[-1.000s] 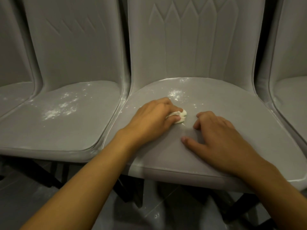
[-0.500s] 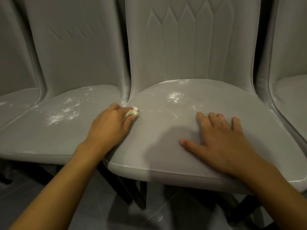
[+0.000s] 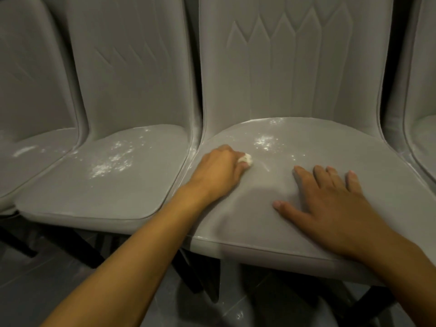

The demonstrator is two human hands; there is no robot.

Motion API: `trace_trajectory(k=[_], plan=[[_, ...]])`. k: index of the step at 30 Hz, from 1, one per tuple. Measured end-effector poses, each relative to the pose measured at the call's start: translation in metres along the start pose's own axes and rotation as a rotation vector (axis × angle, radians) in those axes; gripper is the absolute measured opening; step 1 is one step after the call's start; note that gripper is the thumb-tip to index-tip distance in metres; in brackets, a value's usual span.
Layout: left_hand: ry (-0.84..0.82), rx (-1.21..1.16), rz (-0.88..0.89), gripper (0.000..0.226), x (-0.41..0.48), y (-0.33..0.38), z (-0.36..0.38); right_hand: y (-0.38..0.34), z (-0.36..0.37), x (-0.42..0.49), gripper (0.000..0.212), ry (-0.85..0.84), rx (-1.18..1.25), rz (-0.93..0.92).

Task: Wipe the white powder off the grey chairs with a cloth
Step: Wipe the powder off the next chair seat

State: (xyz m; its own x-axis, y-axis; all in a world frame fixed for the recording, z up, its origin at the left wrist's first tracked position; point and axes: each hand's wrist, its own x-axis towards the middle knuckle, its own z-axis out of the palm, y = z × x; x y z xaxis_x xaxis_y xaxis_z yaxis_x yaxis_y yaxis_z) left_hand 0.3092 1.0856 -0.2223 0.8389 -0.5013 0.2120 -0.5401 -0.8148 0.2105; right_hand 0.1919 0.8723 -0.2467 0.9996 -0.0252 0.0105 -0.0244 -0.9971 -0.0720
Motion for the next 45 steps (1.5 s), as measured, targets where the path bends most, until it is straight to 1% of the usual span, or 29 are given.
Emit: trace_trajectory(k=[2,4,6,8,9,10,11,13,16,17,19,22,26,28,30,33,36,38,40,42,43,45], plan=[[-0.04,-0.012,0.073,0.038,-0.017,0.007,-0.001,0.0,0.0,0.0,0.101,0.0,-0.001,0.0],[-0.016,0.012,0.046,0.041,-0.02,-0.004,-0.006,0.0,0.0,0.0,0.102,-0.015,0.004,0.001],[0.062,0.108,-0.082,0.034,-0.007,-0.028,-0.009,0.0,-0.001,0.0,0.102,-0.02,-0.001,0.001],[0.114,0.181,-0.288,0.035,0.012,-0.053,-0.006,-0.001,-0.001,-0.001,0.101,-0.02,-0.006,0.001],[0.123,0.179,-0.385,0.037,0.021,-0.061,-0.002,-0.001,0.0,0.0,0.1,-0.02,-0.006,0.0],[0.127,0.16,-0.442,0.038,0.029,-0.065,0.002,-0.001,0.0,0.0,0.1,-0.019,-0.005,0.0],[0.123,0.141,-0.442,0.037,0.034,-0.064,0.005,-0.001,0.0,0.0,0.1,-0.016,-0.007,0.0],[0.121,0.096,-0.313,0.035,0.031,-0.054,0.005,0.0,-0.001,0.0,0.1,-0.008,-0.021,-0.004],[0.081,-0.029,-0.064,0.033,-0.004,-0.032,-0.002,-0.001,-0.001,-0.001,0.098,-0.018,-0.019,-0.007],[0.059,-0.056,-0.004,0.033,-0.019,-0.026,-0.005,-0.001,-0.001,-0.001,0.098,-0.016,-0.019,-0.007],[0.019,-0.069,0.05,0.038,-0.036,-0.024,-0.008,-0.001,-0.001,-0.001,0.097,-0.015,-0.024,-0.005],[0.059,0.003,-0.007,0.032,-0.009,-0.038,-0.002,-0.002,-0.001,-0.002,0.095,-0.027,-0.03,-0.004],[0.087,0.045,-0.238,0.031,0.068,-0.056,0.016,-0.002,-0.001,-0.001,0.098,-0.023,-0.017,-0.006],[0.094,0.105,-0.258,0.031,0.099,-0.061,0.026,-0.002,-0.002,-0.001,0.098,-0.025,-0.011,-0.004],[0.081,0.115,-0.228,0.03,0.12,-0.061,0.031,-0.002,-0.001,-0.001,0.098,-0.018,0.0,-0.006],[0.038,0.054,-0.099,0.025,0.121,-0.056,0.024,-0.001,-0.001,0.0,0.097,-0.021,0.027,-0.007],[-0.022,-0.106,0.118,0.026,0.079,-0.04,0.011,0.0,-0.001,0.001,0.097,-0.015,0.019,-0.023],[-0.048,-0.099,0.239,0.032,0.04,-0.028,0.009,0.0,0.0,0.001,0.096,-0.012,0.02,-0.027],[-0.061,-0.034,0.305,0.039,0.011,-0.025,0.007,0.0,0.001,0.001,0.095,-0.015,0.019,-0.029],[-0.061,0.027,0.29,0.042,0.007,-0.036,0.005,0.0,0.002,0.002,0.095,-0.013,0.016,-0.026],[-0.038,0.054,0.245,0.041,0.013,-0.043,0.003,0.0,0.002,0.002,0.094,-0.013,0.012,-0.023],[0.017,0.069,0.088,0.038,0.038,-0.061,0.006,0.0,0.001,0.001,0.094,-0.019,0.005,-0.024]])
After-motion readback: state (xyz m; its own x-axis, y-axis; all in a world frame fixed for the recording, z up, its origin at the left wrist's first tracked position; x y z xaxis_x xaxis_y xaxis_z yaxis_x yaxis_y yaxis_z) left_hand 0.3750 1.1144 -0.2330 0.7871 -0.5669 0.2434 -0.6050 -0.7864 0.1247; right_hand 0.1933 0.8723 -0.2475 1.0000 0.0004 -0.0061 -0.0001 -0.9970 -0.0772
